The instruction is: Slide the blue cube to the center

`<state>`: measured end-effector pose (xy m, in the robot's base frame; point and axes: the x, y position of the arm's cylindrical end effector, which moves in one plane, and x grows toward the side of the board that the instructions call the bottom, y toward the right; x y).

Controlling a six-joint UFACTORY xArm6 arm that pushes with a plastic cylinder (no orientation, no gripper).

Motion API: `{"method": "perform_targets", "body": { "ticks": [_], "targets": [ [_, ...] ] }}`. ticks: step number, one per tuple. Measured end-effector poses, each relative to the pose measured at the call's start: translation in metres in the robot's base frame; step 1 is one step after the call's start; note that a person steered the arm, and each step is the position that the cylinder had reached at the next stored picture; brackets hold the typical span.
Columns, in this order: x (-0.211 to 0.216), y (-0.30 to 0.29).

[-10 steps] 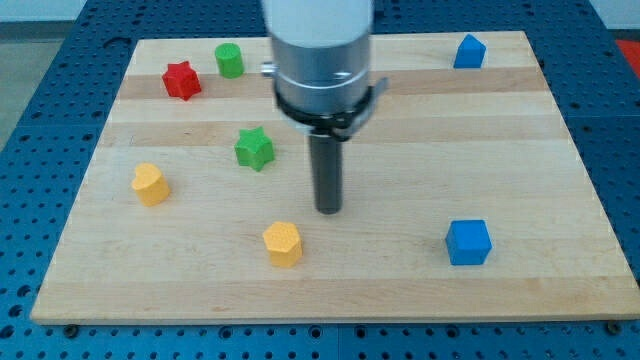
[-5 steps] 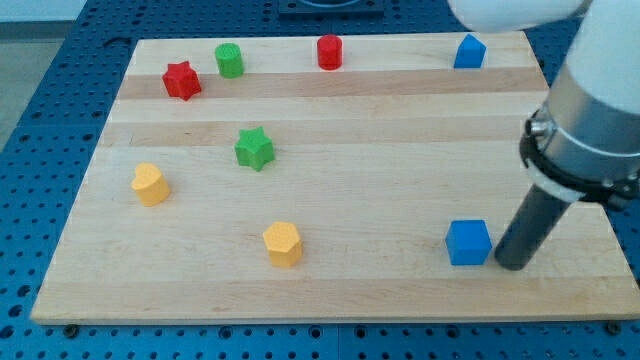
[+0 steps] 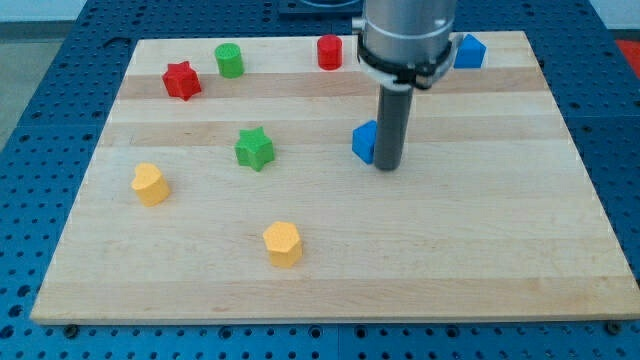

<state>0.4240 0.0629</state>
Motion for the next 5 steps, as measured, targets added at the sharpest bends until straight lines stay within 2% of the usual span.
{"method": "perform_targets", "body": {
  "ticks": [2, 3, 5],
  "targets": [
    [-0.068, 0.006],
    [-0.072, -0.023],
    [-0.079, 0.046]
  ]
}}
